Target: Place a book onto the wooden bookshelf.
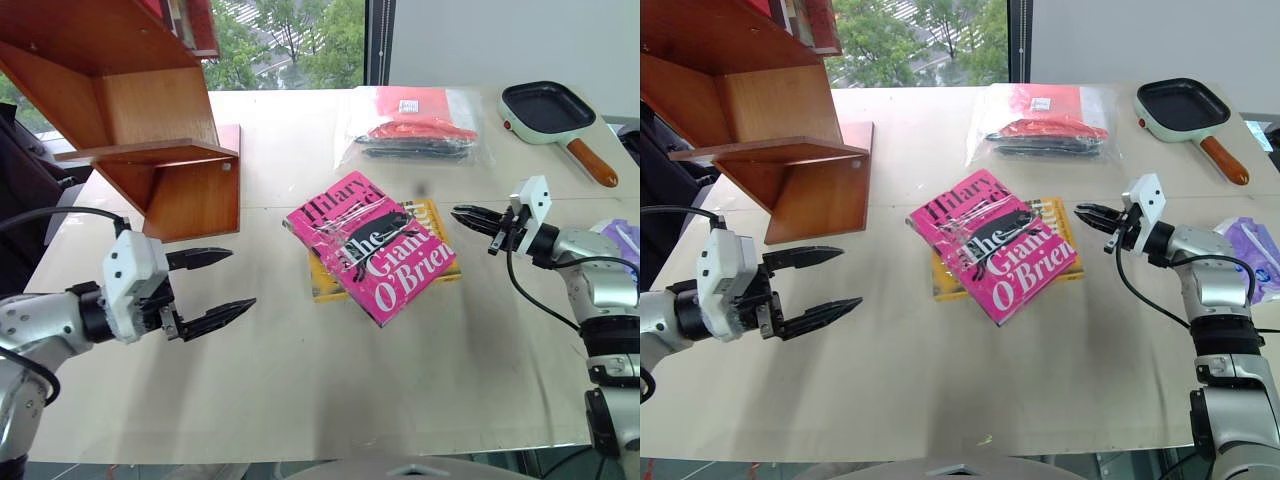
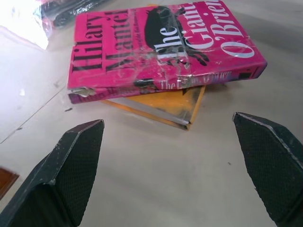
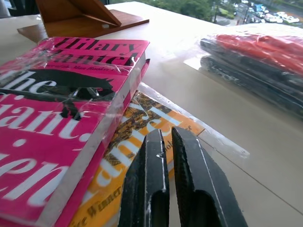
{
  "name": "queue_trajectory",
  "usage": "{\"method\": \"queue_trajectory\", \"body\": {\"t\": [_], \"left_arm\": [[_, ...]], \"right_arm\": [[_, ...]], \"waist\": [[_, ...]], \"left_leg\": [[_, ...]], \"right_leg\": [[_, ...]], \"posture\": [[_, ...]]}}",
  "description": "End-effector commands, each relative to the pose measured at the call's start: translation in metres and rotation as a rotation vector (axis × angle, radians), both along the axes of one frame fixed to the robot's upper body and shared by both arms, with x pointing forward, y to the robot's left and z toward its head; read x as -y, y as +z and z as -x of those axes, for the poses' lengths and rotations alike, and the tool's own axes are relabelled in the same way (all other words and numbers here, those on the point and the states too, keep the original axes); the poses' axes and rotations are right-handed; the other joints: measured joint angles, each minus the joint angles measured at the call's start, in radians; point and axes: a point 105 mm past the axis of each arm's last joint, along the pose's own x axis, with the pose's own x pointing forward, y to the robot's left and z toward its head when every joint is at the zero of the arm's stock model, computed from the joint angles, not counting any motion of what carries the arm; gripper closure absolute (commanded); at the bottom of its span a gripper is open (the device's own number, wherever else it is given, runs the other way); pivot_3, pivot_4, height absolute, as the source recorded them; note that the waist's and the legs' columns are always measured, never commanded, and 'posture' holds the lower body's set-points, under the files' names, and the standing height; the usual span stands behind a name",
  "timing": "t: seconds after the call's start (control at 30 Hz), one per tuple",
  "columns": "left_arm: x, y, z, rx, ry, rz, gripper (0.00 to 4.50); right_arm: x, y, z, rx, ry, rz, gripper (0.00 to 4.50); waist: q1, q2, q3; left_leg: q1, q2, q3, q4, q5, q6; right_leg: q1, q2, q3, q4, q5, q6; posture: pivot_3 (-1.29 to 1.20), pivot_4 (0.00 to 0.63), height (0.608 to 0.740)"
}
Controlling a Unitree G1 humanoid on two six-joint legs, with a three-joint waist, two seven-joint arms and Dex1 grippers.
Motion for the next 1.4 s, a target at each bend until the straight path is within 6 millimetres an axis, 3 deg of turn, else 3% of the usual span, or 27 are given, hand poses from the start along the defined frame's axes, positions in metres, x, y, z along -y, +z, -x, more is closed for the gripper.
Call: {"method": "queue_trajectory", "body": {"t": [0.03,0.6,0.9,1.03,1.23,1.3,1.4], "left_arm": [[0.002,0.012,0.007,0.031,-0.027,-0.018,0.0],[0.008,-0.002,0.018,-0.033,0.029,0.054,0.0],[0.007,-0.009,0.02,-0.052,0.054,0.064,0.0],[0.006,-0.008,0.021,-0.051,0.059,0.065,0.0],[0.005,-0.007,0.023,-0.054,0.065,0.06,0.0],[0.005,-0.008,0.024,-0.057,0.065,0.06,0.0],[0.005,-0.009,0.023,-0.06,0.062,0.06,0.0]], "right_arm": [[-0.005,0.005,-0.004,0.037,0.05,0.032,4.44],[-0.099,0.0,0.026,0.039,0.407,0.059,4.44],[-0.11,-0.003,0.025,0.038,0.434,0.062,4.44],[-0.106,0.003,0.019,0.048,0.395,0.039,4.44],[-0.057,0.024,-0.008,0.081,0.226,0.065,4.44],[-0.045,0.023,-0.01,0.08,0.21,0.113,4.44],[-0.049,0.01,-0.005,0.054,0.258,0.172,4.44]], "waist": [[-0.004,0.0,0.0],[-0.011,0.0,0.001],[-0.011,0.0,0.001],[-0.011,0.0,0.001],[-0.008,0.0,0.001],[-0.008,0.0,0.001],[-0.015,-0.001,0.001]], "left_leg": [[0.0,0.0,0.0,0.0,0.0,0.0],[0.004,0.0,0.003,0.005,0.0,0.0],[0.004,0.0,0.003,0.006,0.0,-0.001],[0.004,0.0,0.003,0.006,0.0,-0.001],[0.004,0.0,0.004,0.006,0.0,-0.001],[0.004,0.0,0.004,0.006,0.0,-0.001],[0.004,0.0,0.005,0.006,0.0,-0.001]], "right_leg": [[0.0,0.0,0.0,0.0,0.0,0.0],[-0.001,0.0,0.004,0.014,0.0,-0.001],[-0.001,0.0,0.004,0.014,0.001,-0.001],[-0.001,0.0,0.004,0.014,0.001,-0.001],[-0.001,0.0,0.004,0.014,0.001,-0.001],[-0.001,0.0,0.004,0.014,0.001,-0.001],[-0.001,0.0,0.004,0.014,0.001,-0.001]], "posture": [[0.0,0.15,0.735],[0.0,0.15,0.735],[0.0,0.15,0.735],[0.0,0.15,0.735],[0.0,0.15,0.735],[0.0,0.15,0.735],[0.0,0.15,0.735]]}}
